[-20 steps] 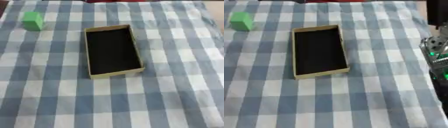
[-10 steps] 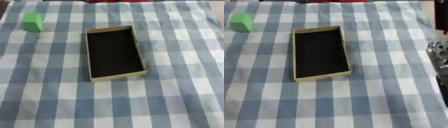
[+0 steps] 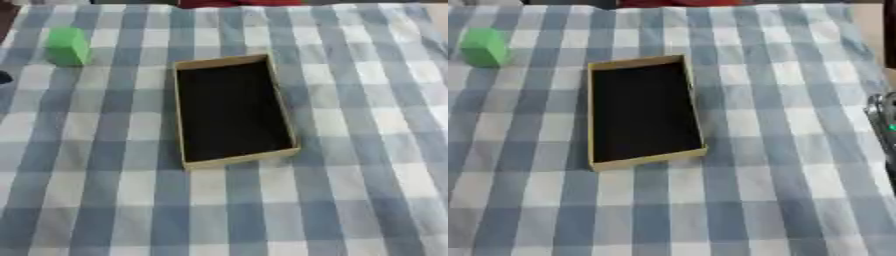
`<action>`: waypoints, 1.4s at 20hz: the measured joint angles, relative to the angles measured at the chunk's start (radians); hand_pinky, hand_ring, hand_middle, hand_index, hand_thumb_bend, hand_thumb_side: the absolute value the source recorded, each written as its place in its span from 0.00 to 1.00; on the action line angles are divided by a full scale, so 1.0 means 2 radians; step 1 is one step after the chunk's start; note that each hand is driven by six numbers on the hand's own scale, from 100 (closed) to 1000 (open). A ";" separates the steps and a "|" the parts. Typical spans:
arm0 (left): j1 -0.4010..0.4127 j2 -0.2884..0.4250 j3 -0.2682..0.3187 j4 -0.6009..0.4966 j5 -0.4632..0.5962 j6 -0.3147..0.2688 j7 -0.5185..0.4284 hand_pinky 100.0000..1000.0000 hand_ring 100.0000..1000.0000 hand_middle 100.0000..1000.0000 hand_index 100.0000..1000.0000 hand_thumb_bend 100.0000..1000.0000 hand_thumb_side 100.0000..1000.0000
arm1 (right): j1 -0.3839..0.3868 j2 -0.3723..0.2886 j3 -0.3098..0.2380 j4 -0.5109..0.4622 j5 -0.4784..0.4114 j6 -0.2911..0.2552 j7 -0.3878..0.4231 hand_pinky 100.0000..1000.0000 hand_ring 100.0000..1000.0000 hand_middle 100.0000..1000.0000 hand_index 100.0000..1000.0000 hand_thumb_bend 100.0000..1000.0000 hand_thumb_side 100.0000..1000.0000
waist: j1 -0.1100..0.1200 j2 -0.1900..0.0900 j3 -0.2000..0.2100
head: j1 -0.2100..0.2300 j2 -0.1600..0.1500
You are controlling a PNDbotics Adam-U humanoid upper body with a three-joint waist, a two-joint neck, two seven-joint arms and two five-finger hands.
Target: Pick up objects on the table and place them in the box.
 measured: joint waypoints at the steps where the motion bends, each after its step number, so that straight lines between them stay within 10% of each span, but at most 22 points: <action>1: -0.003 -0.001 0.000 0.003 -0.004 0.002 0.000 0.91 1.00 0.94 1.00 0.48 0.00 | -0.002 0.000 0.000 0.000 0.000 0.000 0.000 0.76 0.72 0.72 0.77 0.00 1.00 | 0.001 0.002 -0.002 | 0.003 -0.002; 28: -0.026 -0.012 0.022 0.039 -0.030 0.025 -0.009 0.87 0.96 0.90 0.95 0.38 0.00 | -0.017 -0.008 0.003 0.000 -0.006 -0.008 0.000 0.76 0.71 0.72 0.77 0.00 1.00 | 0.010 0.030 -0.031 | 0.049 -0.035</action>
